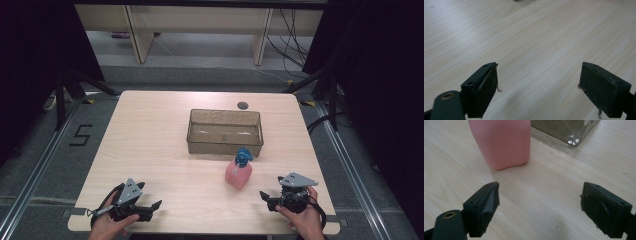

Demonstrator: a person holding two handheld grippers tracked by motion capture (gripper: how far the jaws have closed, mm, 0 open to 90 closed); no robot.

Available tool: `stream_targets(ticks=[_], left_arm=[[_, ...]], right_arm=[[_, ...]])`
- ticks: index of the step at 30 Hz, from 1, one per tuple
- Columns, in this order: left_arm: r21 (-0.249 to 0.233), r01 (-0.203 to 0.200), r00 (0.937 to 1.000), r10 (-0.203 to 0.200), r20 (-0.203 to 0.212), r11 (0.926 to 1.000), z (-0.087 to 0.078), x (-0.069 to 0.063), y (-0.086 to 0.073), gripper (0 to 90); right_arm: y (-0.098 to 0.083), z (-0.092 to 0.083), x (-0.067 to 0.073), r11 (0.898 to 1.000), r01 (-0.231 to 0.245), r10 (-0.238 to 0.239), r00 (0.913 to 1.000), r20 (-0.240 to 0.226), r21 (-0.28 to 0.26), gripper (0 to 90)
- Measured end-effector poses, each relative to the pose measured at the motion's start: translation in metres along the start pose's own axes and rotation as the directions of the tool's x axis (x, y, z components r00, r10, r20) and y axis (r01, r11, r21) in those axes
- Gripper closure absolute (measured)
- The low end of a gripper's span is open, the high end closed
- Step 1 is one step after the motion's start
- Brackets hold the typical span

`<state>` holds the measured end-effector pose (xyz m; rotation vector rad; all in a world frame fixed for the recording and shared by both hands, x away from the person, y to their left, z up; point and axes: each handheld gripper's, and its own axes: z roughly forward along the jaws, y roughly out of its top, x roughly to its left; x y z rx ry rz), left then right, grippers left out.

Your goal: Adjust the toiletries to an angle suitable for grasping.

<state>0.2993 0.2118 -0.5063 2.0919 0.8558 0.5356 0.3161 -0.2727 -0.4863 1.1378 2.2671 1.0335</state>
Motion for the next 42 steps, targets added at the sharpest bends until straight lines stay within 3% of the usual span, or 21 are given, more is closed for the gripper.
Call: stream_targets(ticks=[2, 3, 9, 10, 15, 17, 19, 23, 26, 28, 32, 35, 42], left_arm=[[0.004, -0.001, 1.0, 0.001, 0.002, 1.0, -0.0001, -0.0001, -0.0001, 14.9], [-0.002, 0.04, 0.9992, -0.04, 0.011, 0.9992, 0.0004, -0.0031, -0.0009, 14.9], [-0.006, 0.04, 0.9991, -0.04, 0.011, 0.9992, 0.0003, -0.0034, -0.0008, 15.0], [-0.005, 0.038, 0.9992, -0.038, 0.012, 0.9993, 0.0004, -0.0032, -0.0008, 15.0], [-0.007, 0.037, 0.9992, -0.037, 0.012, 0.9993, 0.0003, -0.0035, -0.0005, 15.0], [-0.006, 0.038, 0.9992, -0.038, 0.012, 0.9993, 0.0003, -0.0035, -0.0005, 14.9], [-0.005, 0.039, 0.9991, -0.039, 0.014, 0.9992, 0.0004, -0.0037, -0.0006, 15.0], [-0.005, 0.04, 0.9991, -0.04, 0.012, 0.9992, 0.0004, -0.0036, -0.0006, 15.0], [-0.005, 0.041, 0.9991, -0.041, 0.013, 0.9991, 0.0004, -0.0037, -0.0006, 15.0], [-0.004, 0.039, 0.9992, -0.039, 0.013, 0.9992, 0.0004, -0.0036, -0.0006, 15.0], [-0.006, 0.038, 0.9992, -0.037, 0.013, 0.9993, 0.0004, -0.0034, -0.0005, 15.0], [-0.006, 0.038, 0.9992, -0.038, 0.013, 0.9992, 0.0004, -0.0034, -0.0005, 15.0], [-0.005, 0.039, 0.9992, -0.039, 0.013, 0.9992, 0.0005, -0.0036, -0.0005, 15.0]], right_arm=[[0.0, -0.0003, 0.0017, 1.0, -0.021, 0.021, 0.9997, -0.008, 0.004, 16.2], [0.0, -0.0003, 0.0017, 1.0, -0.021, 0.021, 0.9997, -0.008, 0.004, 16.2], [0.0015, 0.0002, 0.002, 1.0, 0.002, -0.002, 0.9995, -0.033, -0.009, 16.2], [0.0018, -0.0005, 0.0021, 1.0, 0.009, -0.009, 0.9999, -0.012, -0.015, 16.2], [0.0025, -0.0005, 0.0029, 1.0, 0.007, -0.008, 0.9999, -0.015, -0.017, 16.6], [0.0025, -0.0013, 0.0052, 1.0, -0.019, 0.019, 0.9997, -0.017, -0.014, 16.6], [0.0034, -0.0013, 0.0032, 1.0, 0.008, -0.009, 0.9998, -0.018, -0.029, 16.6], [0.0041, -0.0015, 0.0034, 0.999, 0.017, -0.017, 0.9997, -0.017, -0.038, 16.5], [0.0049, -0.0024, 0.004, 0.999, 0.01, -0.011, 0.9998, -0.019, -0.051, 16.0], [0.0051, -0.0036, 0.0068, 0.999, -0.024, 0.022, 0.9992, -0.034, -0.045, 15.9], [0.0066, -0.0042, 0.0049, 0.996, 0.012, -0.015, 0.9994, -0.033, -0.086, 15.6], [0.0073, -0.0062, 0.0094, 0.996, -0.035, 0.032, 0.9984, -0.048, -0.081, 15.6], [0.0079, -0.007, 0.0089, 0.994, -0.029, 0.024, 0.9986, -0.048, -0.105, 15.6]])
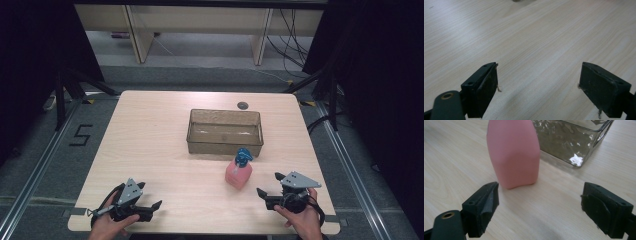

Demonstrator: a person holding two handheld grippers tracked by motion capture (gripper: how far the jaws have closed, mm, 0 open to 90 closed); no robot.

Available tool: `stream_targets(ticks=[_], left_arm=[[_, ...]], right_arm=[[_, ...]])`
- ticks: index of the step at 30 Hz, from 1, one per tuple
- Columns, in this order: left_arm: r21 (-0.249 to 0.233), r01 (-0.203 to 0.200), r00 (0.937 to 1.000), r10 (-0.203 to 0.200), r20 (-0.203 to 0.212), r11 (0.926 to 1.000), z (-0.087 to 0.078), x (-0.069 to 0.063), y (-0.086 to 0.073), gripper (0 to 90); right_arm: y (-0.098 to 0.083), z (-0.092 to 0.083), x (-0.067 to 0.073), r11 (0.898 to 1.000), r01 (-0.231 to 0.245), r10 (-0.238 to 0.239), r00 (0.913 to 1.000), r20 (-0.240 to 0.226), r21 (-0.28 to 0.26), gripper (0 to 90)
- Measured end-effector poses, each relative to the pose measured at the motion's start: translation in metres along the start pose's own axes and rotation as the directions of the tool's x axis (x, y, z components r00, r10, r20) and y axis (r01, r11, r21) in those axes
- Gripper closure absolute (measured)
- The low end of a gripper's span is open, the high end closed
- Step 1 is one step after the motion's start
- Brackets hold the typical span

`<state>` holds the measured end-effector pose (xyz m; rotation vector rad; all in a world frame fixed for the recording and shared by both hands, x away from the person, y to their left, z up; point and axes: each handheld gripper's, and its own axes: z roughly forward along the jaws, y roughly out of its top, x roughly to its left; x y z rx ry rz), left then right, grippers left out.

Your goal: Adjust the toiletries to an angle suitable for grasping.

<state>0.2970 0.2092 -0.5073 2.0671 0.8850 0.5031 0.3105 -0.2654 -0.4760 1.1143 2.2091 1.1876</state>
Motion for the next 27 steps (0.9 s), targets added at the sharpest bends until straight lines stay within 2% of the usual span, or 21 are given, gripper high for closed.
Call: stream_targets(ticks=[6, 10, 11, 15, 16, 21, 25, 26, 27], left_arm=[[-0.002, -0.002, 1.0, 0.002, -0.001, 1.0, 0.0001, 0.0005, -0.0002, 15.0], [-0.002, -0.002, 1.0, 0.002, -0.001, 1.0, 0.0001, 0.0004, -0.0002, 14.9], [-0.001, -0.003, 1.0, 0.003, 0.0, 1.0, 0.0002, 0.0004, -0.0002, 15.0], [0.0, -0.006, 1.0, 0.006, 0.0, 1.0, 0.0003, 0.0006, -0.0002, 15.0], [0.009, -0.054, 0.9985, 0.054, -0.011, 0.9985, -0.0001, 0.004, 0.0008, 14.9], [0.008, -0.043, 0.999, 0.044, -0.009, 0.999, 0.0001, 0.0033, 0.0005, 15.0], [0.008, -0.045, 0.9989, 0.045, -0.009, 0.9989, 0.0002, 0.0033, 0.0005, 14.9], [0.007, -0.031, 0.9995, 0.031, -0.012, 0.9995, 0.0003, 0.0021, 0.0001, 15.0], [0.007, -0.031, 0.9995, 0.031, -0.012, 0.9995, 0.0003, 0.0021, 0.0001, 15.0]], right_arm=[[0.0016, -0.0021, 0.0013, 1.0, -0.012, 0.012, 0.9999, 0.0, -0.029, 17.0], [0.0021, -0.0014, -0.0004, 0.999, 0.004, -0.004, 1.0, -0.008, -0.048, 17.6], [0.0021, -0.0028, 0.0019, 0.999, -0.018, 0.018, 0.9998, -0.007, -0.036, 18.0], [0.0033, -0.0037, 0.0011, 0.998, -0.008, 0.007, 0.9999, -0.013, -0.057, 18.9], [0.0041, -0.0034, -0.0006, 0.997, 0.021, -0.022, 0.9998, -0.002, -0.079, 19.1], [0.006, -0.0052, 0.0001, 0.994, 0.022, -0.023, 0.9997, -0.004, -0.103, 19.6], [0.0077, -0.0061, 0.0021, 0.994, 0.004, -0.007, 0.9996, -0.026, -0.108, 20.6], [0.0084, -0.0061, 0.0022, 0.991, -0.002, -0.002, 0.9996, -0.028, -0.13, 20.6], [0.0084, -0.0061, 0.0022, 0.991, -0.002, -0.002, 0.9996, -0.028, -0.13, 20.6]])
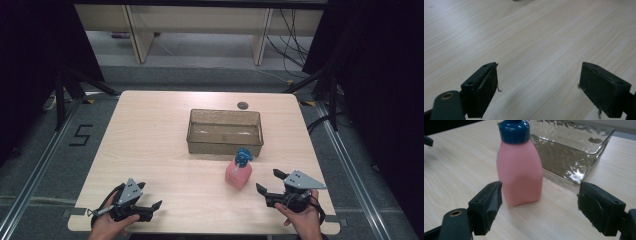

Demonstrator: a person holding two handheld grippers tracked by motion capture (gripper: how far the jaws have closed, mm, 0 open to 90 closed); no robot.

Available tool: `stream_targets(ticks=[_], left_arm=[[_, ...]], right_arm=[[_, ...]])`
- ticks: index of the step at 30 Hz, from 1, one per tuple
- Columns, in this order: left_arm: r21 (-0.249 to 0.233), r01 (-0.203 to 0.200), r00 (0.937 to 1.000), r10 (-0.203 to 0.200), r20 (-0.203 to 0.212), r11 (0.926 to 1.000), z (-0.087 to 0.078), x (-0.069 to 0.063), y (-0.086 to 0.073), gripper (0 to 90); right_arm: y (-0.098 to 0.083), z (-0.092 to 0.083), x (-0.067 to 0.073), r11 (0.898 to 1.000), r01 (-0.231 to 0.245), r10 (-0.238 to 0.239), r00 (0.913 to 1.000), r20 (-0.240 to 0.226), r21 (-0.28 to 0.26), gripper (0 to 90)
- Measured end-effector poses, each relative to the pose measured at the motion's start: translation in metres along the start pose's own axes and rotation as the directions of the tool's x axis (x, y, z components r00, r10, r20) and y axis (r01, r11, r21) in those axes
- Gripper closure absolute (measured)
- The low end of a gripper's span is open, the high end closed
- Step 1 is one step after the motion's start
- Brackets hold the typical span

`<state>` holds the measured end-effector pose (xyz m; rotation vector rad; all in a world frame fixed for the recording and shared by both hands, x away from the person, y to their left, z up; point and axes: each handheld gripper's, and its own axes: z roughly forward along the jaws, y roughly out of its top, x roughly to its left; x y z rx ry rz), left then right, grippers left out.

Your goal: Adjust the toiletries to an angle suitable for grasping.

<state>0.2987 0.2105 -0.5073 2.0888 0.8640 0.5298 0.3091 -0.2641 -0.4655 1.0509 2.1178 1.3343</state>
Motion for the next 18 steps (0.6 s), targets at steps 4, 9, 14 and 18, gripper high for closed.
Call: stream_targets(ticks=[4, 9, 14, 18], left_arm=[[0.006, 0.008, 0.9999, -0.008, 0.008, 1.0, -0.0001, -0.0008, -0.0004, 15.0], [0.006, 0.011, 0.9999, -0.011, 0.007, 0.9999, -0.0001, -0.0012, -0.0002, 15.0], [0.001, 0.019, 0.9998, -0.019, 0.009, 0.9998, 0.0003, -0.002, -0.0003, 14.9], [0.003, 0.008, 0.9999, -0.008, 0.012, 1.0, 0.0008, -0.0011, -0.0006, 15.0]], right_arm=[[0.0031, -0.0009, 0.002, 0.999, -0.015, 0.014, 0.9996, -0.024, -0.039, 20.6], [0.0052, 0.0004, 0.0054, 0.998, -0.01, 0.007, 0.9993, -0.036, -0.069, 20.6], [0.0075, -0.0004, 0.0088, 0.998, -0.002, -0.001, 0.9992, -0.041, -0.057, 20.6], [0.0095, 0.0012, 0.0109, 0.998, 0.002, -0.005, 0.999, -0.043, -0.069, 19.7]])
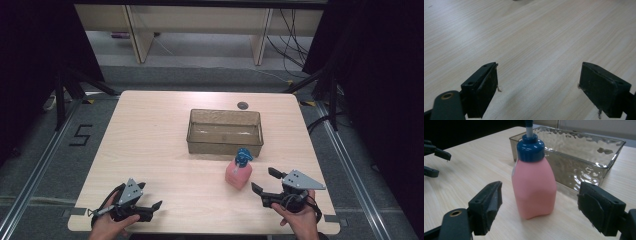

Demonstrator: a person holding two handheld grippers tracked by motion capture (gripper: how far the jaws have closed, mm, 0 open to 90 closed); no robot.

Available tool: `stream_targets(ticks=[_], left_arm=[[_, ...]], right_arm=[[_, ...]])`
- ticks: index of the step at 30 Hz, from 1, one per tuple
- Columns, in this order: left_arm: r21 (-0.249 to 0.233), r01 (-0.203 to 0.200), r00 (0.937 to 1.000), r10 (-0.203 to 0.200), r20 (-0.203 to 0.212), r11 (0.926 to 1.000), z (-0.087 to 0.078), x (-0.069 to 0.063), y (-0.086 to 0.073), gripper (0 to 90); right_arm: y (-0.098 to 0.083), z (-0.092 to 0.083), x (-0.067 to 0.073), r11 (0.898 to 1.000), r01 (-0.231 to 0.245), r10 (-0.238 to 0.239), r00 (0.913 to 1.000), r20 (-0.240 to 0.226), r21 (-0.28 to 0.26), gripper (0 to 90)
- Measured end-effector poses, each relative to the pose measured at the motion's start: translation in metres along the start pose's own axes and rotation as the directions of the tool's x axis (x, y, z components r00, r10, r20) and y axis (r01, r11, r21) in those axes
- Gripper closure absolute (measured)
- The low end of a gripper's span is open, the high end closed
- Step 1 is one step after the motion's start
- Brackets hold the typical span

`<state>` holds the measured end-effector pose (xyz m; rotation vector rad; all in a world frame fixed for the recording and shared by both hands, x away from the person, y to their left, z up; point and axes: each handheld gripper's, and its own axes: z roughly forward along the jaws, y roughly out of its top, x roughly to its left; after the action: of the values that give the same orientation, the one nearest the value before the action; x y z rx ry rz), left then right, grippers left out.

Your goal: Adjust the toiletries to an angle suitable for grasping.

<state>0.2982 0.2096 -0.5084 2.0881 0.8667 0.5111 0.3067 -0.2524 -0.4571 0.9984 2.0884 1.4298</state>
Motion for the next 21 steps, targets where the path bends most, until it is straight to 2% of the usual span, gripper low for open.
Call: stream_targets(ticks=[1, 2, 3, 4, 5, 6, 10, 11, 14, 15, 16, 17, 18, 19, 20, 21], left_arm=[[0.005, -0.002, 1.0, 0.002, -0.001, 1.0, 0.0, 0.0, 0.0, 15.0], [0.005, 0.0, 1.0, 0.0, -0.001, 1.0, 0.0, 0.0, 0.0, 15.0], [0.005, -0.001, 1.0, 0.001, -0.001, 1.0, 0.0, 0.0, 0.0, 15.0], [0.005, 0.0, 1.0, 0.0, 0.0, 1.0, 0.0, 0.0, 0.0, 15.0], [0.004, 0.0, 1.0, 0.0, -0.001, 1.0, 0.0, 0.0, 0.0, 15.0], [0.005, 0.0, 1.0, 0.0, -0.001, 1.0, 0.0, 0.0, 0.0, 14.9], [0.007, -0.001, 1.0, 0.001, -0.001, 1.0, 0.0, -0.001, 0.0, 15.0], [0.007, -0.001, 1.0, 0.001, -0.001, 1.0, 0.0, -0.001, 0.0, 15.0], [0.0, 0.01, 0.9999, -0.01, 0.001, 0.9999, 0.001, -0.002, 0.0, 14.9], [0.006, 0.003, 1.0, -0.003, 0.0, 1.0, 0.0, -0.001, 0.0, 14.9], [0.008, 0.0, 1.0, 0.0, -0.001, 1.0, 0.0, -0.001, 0.0, 15.0], [0.014, -0.002, 1.0, 0.003, -0.002, 0.9999, -0.001, -0.001, 0.001, 14.9], [0.015, -0.001, 1.0, 0.001, -0.002, 0.9999, -0.001, 0.0, 0.001, 15.0], [0.014, 0.0, 1.0, 0.0, -0.001, 0.9999, -0.001, 0.0, 0.0, 15.0], [0.017, -0.001, 1.0, 0.001, -0.003, 0.9999, -0.001, 0.0, 0.001, 15.0], [0.016, -0.004, 1.0, 0.004, -0.001, 0.9999, -0.001, 0.0, 0.001, 14.9]], right_arm=[[0.001, 0.001, 0.002, 1.0, -0.012, 0.012, 0.9999, 0.002, 0.005, 19.1], [0.002, 0.001, 0.001, 1.0, 0.003, -0.003, 1.0, 0.001, 0.008, 18.9], [0.002, 0.003, 0.002, 1.0, 0.005, -0.005, 1.0, -0.001, -0.008, 18.7], [0.004, 0.002, 0.003, 1.0, 0.007, -0.007, 1.0, 0.0, 0.007, 18.1], [0.004, 0.004, 0.004, 1.0, 0.004, -0.004, 1.0, -0.005, -0.002, 17.9], [0.005, 0.005, 0.003, 1.0, 0.023, -0.023, 0.9997, -0.001, -0.008, 17.9], [0.007, 0.007, 0.007, 1.0, -0.009, 0.009, 1.0, 0.002, 0.002, 17.9], [0.008, 0.008, 0.004, 1.0, 0.028, -0.028, 0.9996, 0.006, -0.008, 17.9], [0.009, 0.01, 0.004, 1.0, 0.021, -0.021, 0.9998, 0.008, 0.0, 18.0], [0.009, 0.011, 0.003, 0.999, 0.034, -0.034, 0.9994, 0.008, -0.001, 18.0], [0.009, 0.013, 0.005, 1.0, 0.018, -0.018, 0.9998, 0.006, -0.01, 18.2], [0.01, 0.012, 0.004, 0.999, 0.036, -0.036, 0.9992, 0.015, -0.002, 18.4], [0.01, 0.015, 0.003, 0.999, 0.039, -0.039, 0.9992, 0.011, -0.023, 18.4], [0.01, 0.015, 0.006, 1.0, 0.009, -0.01, 0.9999, -0.003, -0.009, 18.6], [0.011, 0.016, 0.003, 0.999, 0.044, -0.044, 0.999, 0.006, -0.013, 18.8], [0.012, 0.019, 0.005, 1.0, 0.021, -0.021, 0.9998, -0.002, -0.016, 19.3]])
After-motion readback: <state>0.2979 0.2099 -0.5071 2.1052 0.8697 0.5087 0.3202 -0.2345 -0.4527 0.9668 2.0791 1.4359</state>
